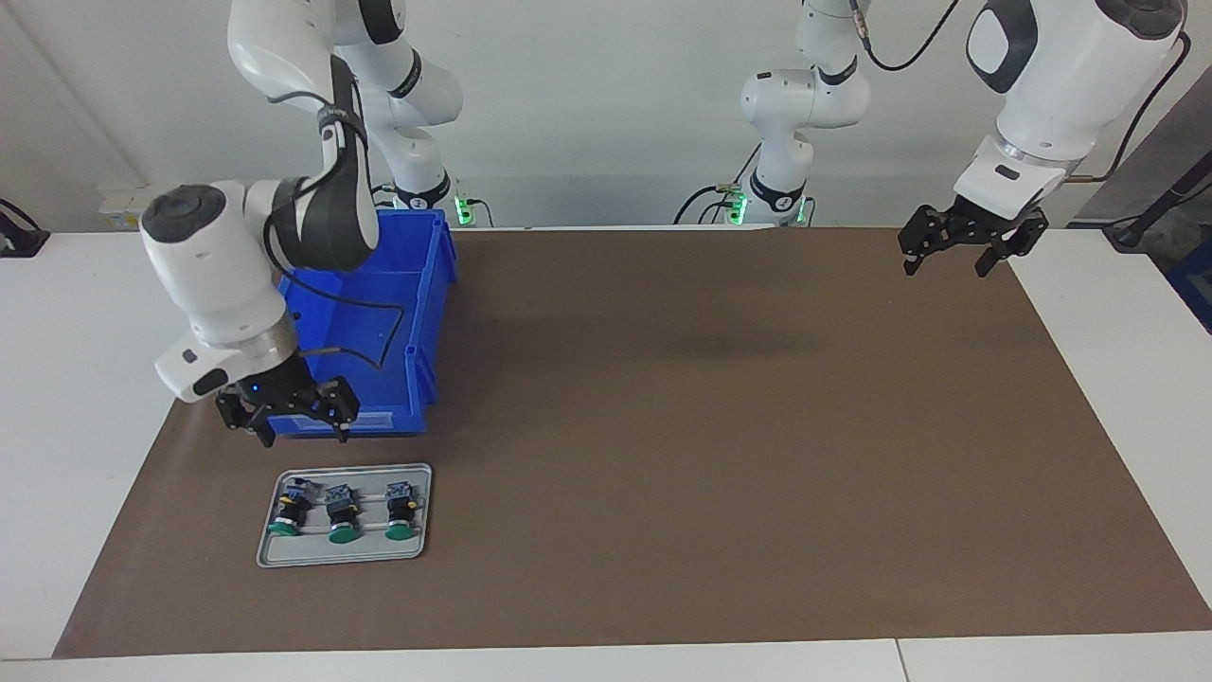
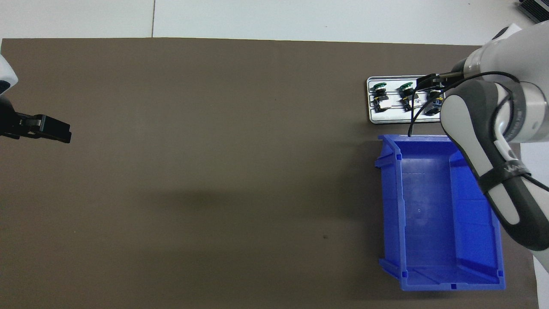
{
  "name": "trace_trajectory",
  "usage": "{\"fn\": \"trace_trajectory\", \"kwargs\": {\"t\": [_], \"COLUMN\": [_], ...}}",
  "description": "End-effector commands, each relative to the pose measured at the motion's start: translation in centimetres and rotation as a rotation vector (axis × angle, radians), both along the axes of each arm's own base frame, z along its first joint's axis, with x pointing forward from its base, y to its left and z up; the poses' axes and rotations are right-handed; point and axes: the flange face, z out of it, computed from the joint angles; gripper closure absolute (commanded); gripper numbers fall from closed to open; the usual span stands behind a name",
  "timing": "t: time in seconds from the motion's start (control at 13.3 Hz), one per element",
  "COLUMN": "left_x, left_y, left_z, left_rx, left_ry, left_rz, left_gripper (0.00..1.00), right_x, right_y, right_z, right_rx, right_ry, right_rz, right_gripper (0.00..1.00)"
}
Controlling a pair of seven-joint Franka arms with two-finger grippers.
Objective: Place and press button with both arms
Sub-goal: 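Grasp one green-capped black part from the tray with the right gripper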
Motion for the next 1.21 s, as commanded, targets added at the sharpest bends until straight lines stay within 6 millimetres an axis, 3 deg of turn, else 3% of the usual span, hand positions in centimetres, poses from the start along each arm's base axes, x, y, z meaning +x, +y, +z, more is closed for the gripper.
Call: {"fn": "trace_trajectory", "kwargs": {"t": [0.0,0.23,0.53,0.75,0.83,0.98,1.13], "left_x": [-0.2,-0.2,-0.2,-0.2,-0.2,-0.2,-0.2], "left_y": [0.3,0.3,0.3,0.3,0.3,0.3,0.3], "left_z": [-0.1,-0.1,-0.1,-0.1,-0.1,-0.1,-0.1], "left_rx": [0.016,0.016,0.016,0.016,0.016,0.016,0.016], "left_ry": [-0.008,-0.008,-0.008,-0.008,-0.008,-0.010,-0.008], "left_rz": [0.007,0.007,0.007,0.007,0.007,0.007,0.006], "left_gripper": [0.00,0.00,0.00,0.00,0.00,0.00,0.00], "right_x": [2.5,2.7,1.8,0.9,0.8,0.9,0.9], "right_y": [-0.5,-0.7,-0.8,-1.4,-1.5,-1.7,-1.9], "right_z": [-4.5,-9.0,-12.3,-13.6,-13.7,-13.5,-13.4], "right_rx": [0.005,-0.006,0.019,0.046,0.046,0.042,0.044], "right_ry": [-0.035,-0.044,-0.045,-0.015,-0.010,-0.015,-0.014], "right_rz": [0.043,0.141,0.137,0.115,0.113,0.125,0.114], "right_gripper": [0.00,0.00,0.03,0.09,0.19,1.00,1.00]}}
